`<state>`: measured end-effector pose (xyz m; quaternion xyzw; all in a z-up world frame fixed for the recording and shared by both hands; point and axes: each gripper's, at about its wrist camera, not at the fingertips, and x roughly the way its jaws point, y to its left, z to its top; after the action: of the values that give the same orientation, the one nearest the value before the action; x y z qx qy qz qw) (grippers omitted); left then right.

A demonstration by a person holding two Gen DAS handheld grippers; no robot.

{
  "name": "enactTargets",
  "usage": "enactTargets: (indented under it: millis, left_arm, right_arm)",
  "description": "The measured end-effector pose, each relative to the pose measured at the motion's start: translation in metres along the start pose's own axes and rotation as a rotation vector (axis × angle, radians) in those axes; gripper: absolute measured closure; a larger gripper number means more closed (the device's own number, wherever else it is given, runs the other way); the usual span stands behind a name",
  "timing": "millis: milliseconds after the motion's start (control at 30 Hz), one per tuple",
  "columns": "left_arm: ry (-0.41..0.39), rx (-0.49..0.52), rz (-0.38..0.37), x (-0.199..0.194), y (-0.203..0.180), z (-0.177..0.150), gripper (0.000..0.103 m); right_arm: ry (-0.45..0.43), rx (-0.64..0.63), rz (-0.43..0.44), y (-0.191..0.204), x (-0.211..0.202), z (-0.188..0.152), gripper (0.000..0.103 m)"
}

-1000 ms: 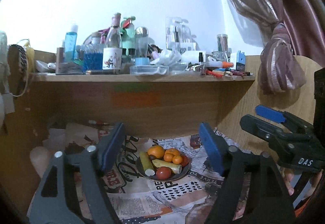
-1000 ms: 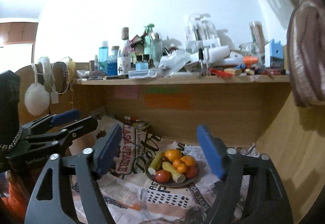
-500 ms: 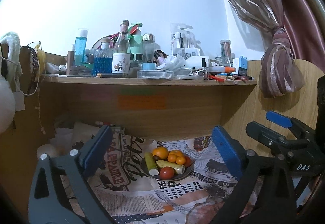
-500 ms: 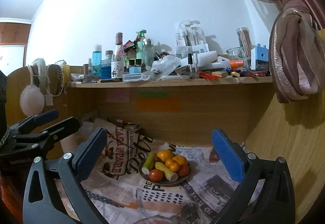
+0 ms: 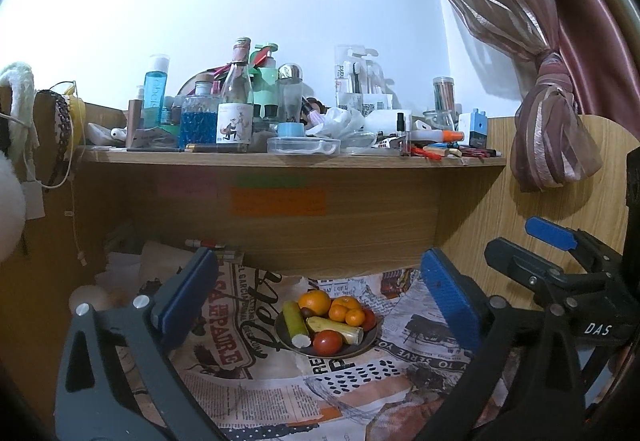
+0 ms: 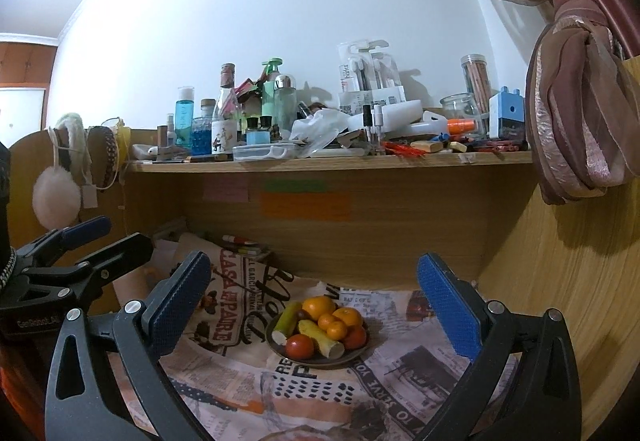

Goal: Organize fruits

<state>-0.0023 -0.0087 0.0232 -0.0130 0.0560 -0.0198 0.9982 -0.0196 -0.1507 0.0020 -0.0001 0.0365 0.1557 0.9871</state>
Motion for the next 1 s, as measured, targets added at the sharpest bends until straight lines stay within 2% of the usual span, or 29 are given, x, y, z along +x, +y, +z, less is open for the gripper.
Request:
enactTargets:
  millis: [1000]
  left_arm:
    - [0.018, -0.008, -0.027, 0.01, 0.002, -0.003, 0.0]
  right_arm:
    - [0.005, 0.012, -0.013, -0.009, -0.002, 0.001, 0.0]
